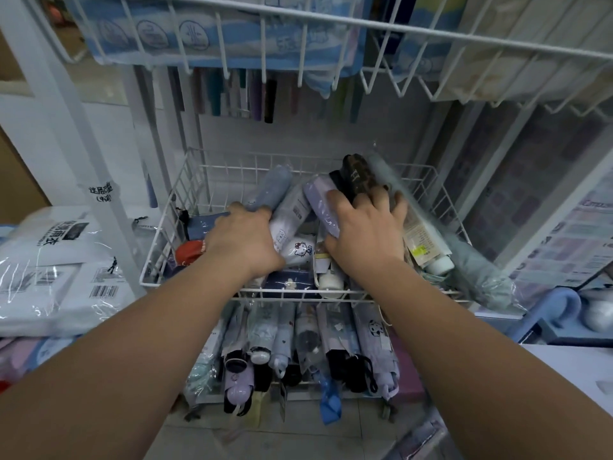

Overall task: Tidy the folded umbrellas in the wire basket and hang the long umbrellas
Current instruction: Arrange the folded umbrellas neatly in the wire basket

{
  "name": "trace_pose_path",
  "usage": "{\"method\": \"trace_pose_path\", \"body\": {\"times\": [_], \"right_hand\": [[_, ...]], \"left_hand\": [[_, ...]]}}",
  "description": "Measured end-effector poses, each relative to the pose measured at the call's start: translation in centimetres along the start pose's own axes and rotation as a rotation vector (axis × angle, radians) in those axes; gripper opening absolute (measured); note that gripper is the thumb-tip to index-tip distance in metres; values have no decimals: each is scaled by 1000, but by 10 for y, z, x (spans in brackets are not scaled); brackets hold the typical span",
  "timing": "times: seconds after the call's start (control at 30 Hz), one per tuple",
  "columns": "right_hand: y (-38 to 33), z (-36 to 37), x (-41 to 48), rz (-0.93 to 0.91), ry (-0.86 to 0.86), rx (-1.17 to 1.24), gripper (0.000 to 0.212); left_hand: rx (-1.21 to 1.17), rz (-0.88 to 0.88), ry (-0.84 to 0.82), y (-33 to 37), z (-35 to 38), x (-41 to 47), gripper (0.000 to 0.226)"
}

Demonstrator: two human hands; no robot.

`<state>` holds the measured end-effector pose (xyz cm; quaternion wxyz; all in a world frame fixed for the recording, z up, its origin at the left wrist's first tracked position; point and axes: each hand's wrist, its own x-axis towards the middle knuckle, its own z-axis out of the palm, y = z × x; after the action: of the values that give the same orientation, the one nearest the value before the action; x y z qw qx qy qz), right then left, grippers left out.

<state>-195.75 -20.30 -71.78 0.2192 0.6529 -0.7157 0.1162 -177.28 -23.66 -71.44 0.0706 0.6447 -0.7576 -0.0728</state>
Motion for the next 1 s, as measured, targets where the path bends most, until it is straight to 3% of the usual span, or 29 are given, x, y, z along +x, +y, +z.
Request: {"method": "trace_pose_path", "body": {"times": [0.1,0.23,0.3,0.43,0.57,0.67,0.73,0.83,1.0], "right_hand": [[6,-15,4,72,47,110,62],[40,-44,13,262,46,700,62],[66,-53,21,336,62,827,60],[107,-47,28,335,81,575,58],[123,-34,35,466,-137,432,27],[122,-40,42,381,-329,333,14],[121,-38,41,247,-412,279,31],[129,-32,33,165,-383,298,59],[147,-9,30,121,-161,200,58]], "left_hand": [[-60,20,56,-4,-6,1,76],[-116,-2,68,-10,-13,3,72],[-166,-17,80,-12,-14,1,68],[-212,-31,116,-7,-14,-8,60],[-177,18,191,18,-20,-17,66],[-212,55,213,41,-23,-21,66],[-261,42,204,52,-22,-23,62],[-376,-3,192,61,-17,-24,53],[-503,-10,222,83,-10,-28,48]]}}
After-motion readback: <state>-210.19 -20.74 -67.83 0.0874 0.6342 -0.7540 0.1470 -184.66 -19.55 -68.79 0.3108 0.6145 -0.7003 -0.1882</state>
